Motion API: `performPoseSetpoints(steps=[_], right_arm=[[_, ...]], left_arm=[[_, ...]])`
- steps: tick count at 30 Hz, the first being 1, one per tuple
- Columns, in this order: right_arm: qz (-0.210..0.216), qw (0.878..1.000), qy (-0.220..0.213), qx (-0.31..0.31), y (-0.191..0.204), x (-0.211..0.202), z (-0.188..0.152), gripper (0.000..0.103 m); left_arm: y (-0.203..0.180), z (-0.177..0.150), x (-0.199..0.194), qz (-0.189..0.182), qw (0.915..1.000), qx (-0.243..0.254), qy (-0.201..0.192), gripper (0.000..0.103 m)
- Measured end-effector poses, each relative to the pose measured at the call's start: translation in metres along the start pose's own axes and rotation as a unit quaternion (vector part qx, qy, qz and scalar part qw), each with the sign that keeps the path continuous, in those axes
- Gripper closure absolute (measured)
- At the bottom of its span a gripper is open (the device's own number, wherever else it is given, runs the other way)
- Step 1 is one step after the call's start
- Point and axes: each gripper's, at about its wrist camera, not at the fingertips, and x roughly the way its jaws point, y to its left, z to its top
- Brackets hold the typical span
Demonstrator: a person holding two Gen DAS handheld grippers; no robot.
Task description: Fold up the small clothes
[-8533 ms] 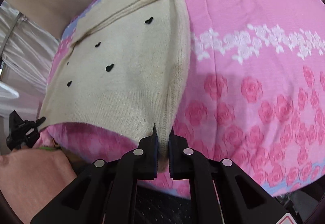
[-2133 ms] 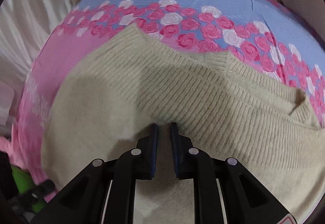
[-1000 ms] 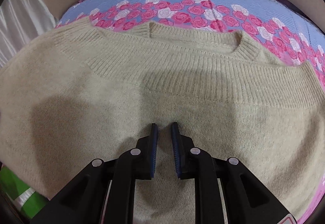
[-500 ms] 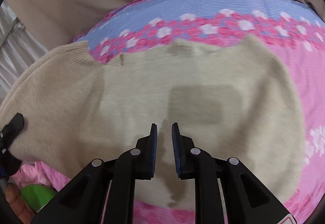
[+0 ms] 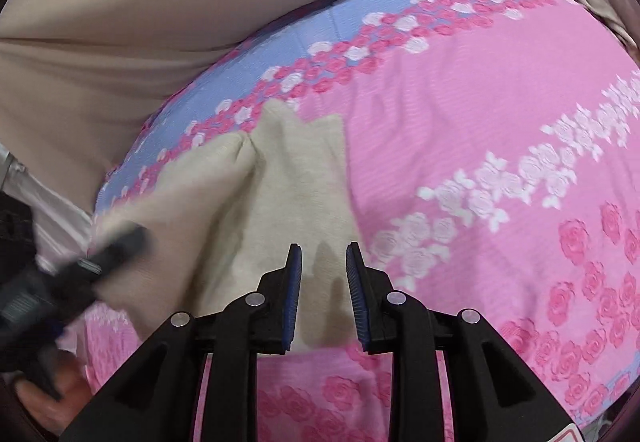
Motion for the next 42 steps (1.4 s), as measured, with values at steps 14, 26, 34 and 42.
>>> performPoseSetpoints(steps=[14,26,34,42], right_arm=[[0.085,0.993,0.084,-0.019,0.071,0.046,0.020,0.031],[0.185,0.979,0.077,-0.033,0.139,0.037,0.043,0.086],[0.021,0.993,0.096,-0.064,0.049,0.059,0.022,0.082],[0.056,0.996,0.068,-0.007,0.043,0.036,0.011,0.073]], left_arm=[[0.037,-0.023,-0.148,0.055,0.9805,-0.041,-0.184,0.012],[0.107,-0.051,-0.217,0.118,0.9517,-0.137,-0.248,0.012],[0.092,-0.041,-0.199,0.108,0.9630,-0.109,-0.222,0.012],[0.074,-0.030,-0.158,0.095,0.9785,-0.081,-0.164,0.012]])
